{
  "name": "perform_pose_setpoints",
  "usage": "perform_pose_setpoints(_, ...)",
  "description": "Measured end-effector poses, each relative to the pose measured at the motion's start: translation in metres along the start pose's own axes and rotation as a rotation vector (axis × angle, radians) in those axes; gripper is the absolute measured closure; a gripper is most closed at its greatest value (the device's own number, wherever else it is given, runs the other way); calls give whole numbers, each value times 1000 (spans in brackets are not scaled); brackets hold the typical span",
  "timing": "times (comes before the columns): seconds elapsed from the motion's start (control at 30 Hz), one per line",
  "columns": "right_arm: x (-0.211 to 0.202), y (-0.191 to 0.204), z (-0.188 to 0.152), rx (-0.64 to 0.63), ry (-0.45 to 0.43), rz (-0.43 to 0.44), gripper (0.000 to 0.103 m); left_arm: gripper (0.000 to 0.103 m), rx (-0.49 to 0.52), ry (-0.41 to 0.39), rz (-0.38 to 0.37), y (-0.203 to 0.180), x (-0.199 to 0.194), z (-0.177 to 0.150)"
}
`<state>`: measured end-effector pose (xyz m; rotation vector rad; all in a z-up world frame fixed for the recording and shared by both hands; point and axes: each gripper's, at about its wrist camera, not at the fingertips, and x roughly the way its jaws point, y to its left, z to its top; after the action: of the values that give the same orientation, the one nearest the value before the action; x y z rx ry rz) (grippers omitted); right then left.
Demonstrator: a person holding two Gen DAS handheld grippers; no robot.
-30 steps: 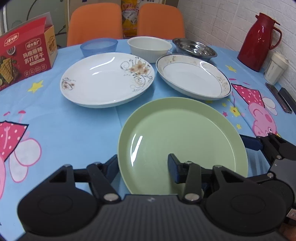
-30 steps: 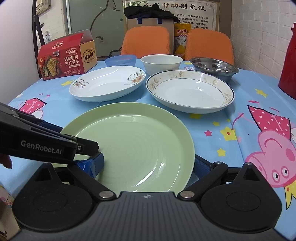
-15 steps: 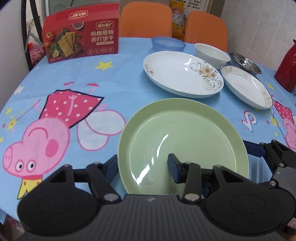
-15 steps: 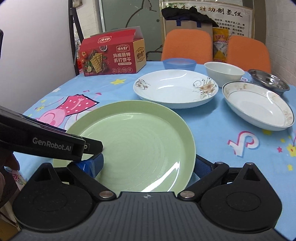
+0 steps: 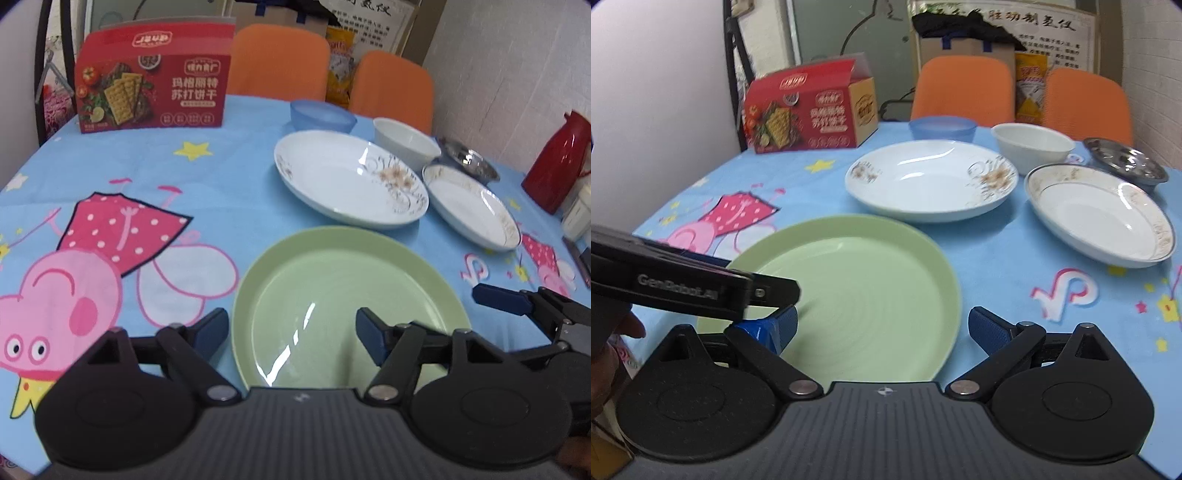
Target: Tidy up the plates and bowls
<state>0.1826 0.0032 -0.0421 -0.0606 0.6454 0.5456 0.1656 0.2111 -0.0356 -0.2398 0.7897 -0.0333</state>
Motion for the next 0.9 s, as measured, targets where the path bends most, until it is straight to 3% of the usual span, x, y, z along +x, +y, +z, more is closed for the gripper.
perform_pose_setpoints(0.07, -8, -16, 12, 39, -53, -30, 15, 31, -27, -21, 7, 5, 0, 9)
perform_pose_setpoints(0.17, 1, -39, 36, 81, -65, -24, 15, 31, -29, -35, 41, 10, 9, 31)
perform_pose_setpoints(0.37, 40, -60, 83, 5, -91, -8, 15, 31, -35, -51, 91, 18, 36, 78)
perform_pose_setpoints(0.63, 100, -89, 116, -17, -29, 24, 15, 31, -39, -21, 76, 24, 68, 97)
perform_pose_setpoints(0.83, 132, -87, 115, 4, 60, 64, 13, 31, -36, -18, 69, 28, 78, 104)
perform_pose_setpoints(0.9, 133, -80, 113, -5, 57, 34, 13, 31, -30, -18, 71, 30, 79, 104)
